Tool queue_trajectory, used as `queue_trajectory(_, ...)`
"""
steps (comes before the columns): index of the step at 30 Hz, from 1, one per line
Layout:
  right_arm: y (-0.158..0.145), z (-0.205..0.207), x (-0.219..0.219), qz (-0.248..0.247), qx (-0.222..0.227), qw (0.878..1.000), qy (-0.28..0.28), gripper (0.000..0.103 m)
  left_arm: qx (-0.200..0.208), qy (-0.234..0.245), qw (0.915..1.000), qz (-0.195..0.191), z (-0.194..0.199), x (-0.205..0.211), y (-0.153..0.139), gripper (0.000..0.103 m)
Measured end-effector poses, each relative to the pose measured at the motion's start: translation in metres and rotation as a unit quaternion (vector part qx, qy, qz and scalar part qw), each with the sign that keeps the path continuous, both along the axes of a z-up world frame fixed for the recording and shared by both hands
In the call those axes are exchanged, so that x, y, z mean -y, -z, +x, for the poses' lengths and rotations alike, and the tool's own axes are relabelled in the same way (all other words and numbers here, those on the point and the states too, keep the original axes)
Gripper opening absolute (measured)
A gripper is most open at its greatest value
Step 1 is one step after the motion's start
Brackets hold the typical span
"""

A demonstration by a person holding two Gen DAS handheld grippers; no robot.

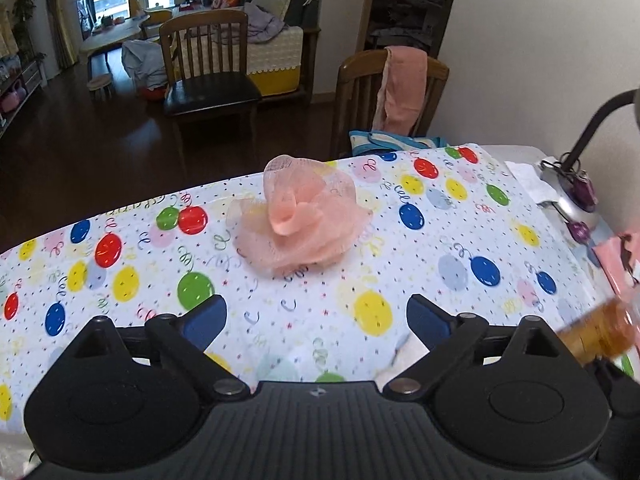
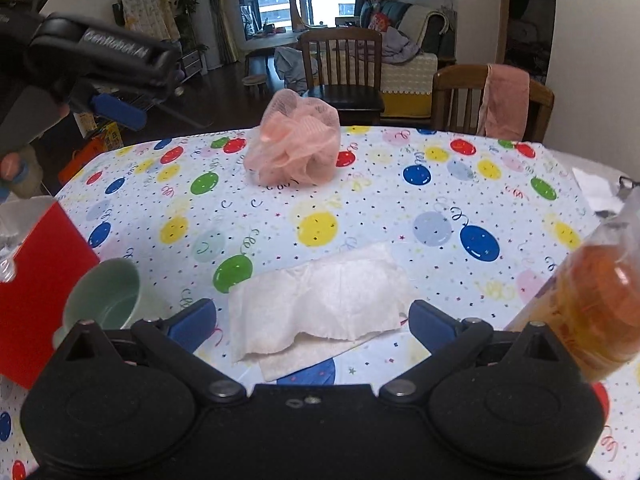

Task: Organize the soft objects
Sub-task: 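Move the left gripper to the pink mesh puff while the right approaches the white tissue, then grasp the pink mesh puff with the left gripper while the right grasps the white tissue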

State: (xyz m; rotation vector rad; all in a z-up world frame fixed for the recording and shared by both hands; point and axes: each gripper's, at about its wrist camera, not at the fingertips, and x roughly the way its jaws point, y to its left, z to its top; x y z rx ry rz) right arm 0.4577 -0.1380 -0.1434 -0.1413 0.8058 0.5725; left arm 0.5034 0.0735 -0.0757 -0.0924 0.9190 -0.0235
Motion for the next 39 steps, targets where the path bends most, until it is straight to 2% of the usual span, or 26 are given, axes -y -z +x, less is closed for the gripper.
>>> queue_trajectory(5,0.013,0.014,-0.007,-0.005,0.006,1.000,-0.007,0.103,-0.009,-0.017,0.9998,0.007,0.035,0.008,0.012,0.097)
queue_trajectory(10,0.027,0.028,-0.014,-0.005,-0.005,1.000,-0.013,0.103,-0.012,-0.024,0.9996,0.004,0.070,0.011,0.021,0.097)
queue_trajectory(19,0.053,0.051,-0.027,-0.011,-0.026,0.999,-0.031,0.103,-0.043,-0.043,0.9981,0.001,0.121,0.018,0.049,0.097)
queue_trajectory(29,0.070,0.059,-0.036,-0.027,-0.025,0.998,-0.048,0.103,-0.066,-0.072,0.9952,0.008,0.159,0.017,0.090,0.097)
queue_trajectory(36,0.077,0.053,-0.045,-0.064,0.007,0.996,-0.066,0.103,-0.083,-0.080,0.9933,0.002,0.172,0.012,0.114,0.097)
queue_trajectory(39,0.077,0.052,-0.044,-0.063,0.010,0.996,-0.067,0.101,-0.088,-0.083,0.9927,-0.002,0.174,0.009,0.121,0.096)
